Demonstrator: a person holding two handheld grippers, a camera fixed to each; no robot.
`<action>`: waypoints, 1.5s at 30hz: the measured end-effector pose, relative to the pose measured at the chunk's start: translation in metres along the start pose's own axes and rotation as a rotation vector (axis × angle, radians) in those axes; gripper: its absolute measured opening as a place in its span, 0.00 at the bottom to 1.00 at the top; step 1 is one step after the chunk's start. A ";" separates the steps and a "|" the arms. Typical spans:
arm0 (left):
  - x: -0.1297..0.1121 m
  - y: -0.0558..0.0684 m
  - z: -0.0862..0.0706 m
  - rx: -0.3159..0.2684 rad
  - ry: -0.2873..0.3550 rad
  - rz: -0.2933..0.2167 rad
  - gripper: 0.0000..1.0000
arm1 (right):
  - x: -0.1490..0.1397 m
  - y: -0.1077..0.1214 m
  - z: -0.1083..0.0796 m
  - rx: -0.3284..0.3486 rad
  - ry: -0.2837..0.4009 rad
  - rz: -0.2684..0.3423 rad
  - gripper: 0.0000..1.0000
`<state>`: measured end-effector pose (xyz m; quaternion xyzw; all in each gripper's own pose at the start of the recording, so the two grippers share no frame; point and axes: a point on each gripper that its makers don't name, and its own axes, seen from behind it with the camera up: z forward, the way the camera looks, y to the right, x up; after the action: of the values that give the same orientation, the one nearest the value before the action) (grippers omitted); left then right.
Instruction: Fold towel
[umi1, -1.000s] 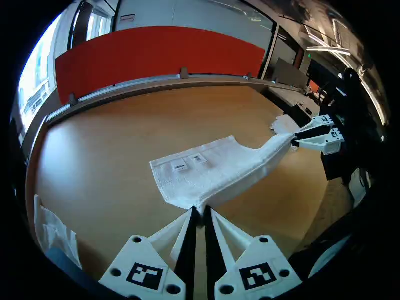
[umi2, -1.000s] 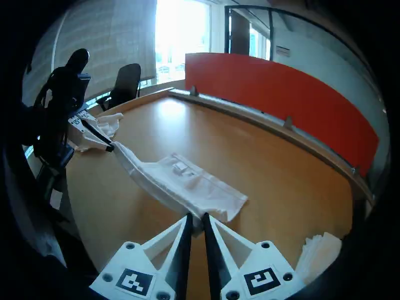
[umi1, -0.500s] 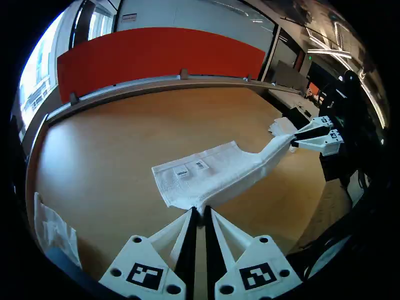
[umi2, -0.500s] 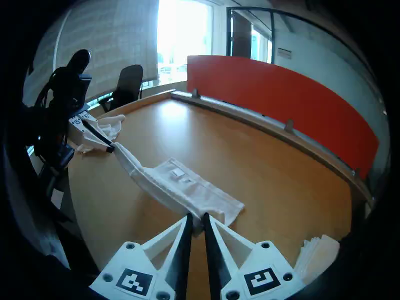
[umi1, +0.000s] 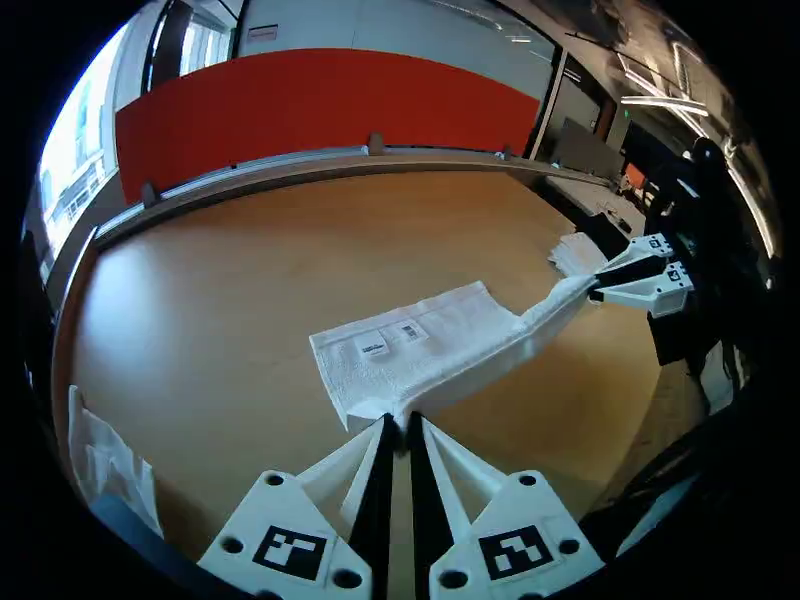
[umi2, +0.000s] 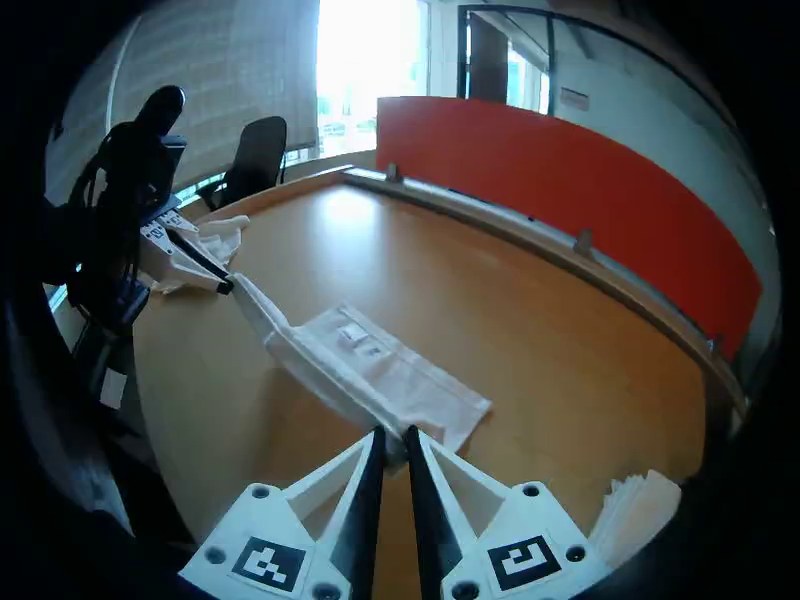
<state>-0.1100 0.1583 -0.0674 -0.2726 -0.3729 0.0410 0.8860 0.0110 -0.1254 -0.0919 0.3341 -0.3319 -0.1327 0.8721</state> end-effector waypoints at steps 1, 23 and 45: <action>0.000 -0.001 0.003 0.005 -0.002 -0.002 0.11 | -0.002 0.001 0.003 0.002 -0.006 0.004 0.16; -0.002 -0.026 0.062 0.047 -0.055 -0.004 0.11 | -0.015 0.033 0.054 -0.012 -0.057 0.033 0.16; -0.008 -0.047 0.099 0.056 -0.100 0.010 0.12 | -0.031 0.051 0.091 -0.009 -0.095 0.083 0.16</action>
<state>-0.1892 0.1609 0.0081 -0.2473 -0.4141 0.0693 0.8733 -0.0721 -0.1188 -0.0222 0.3093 -0.3860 -0.1137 0.8616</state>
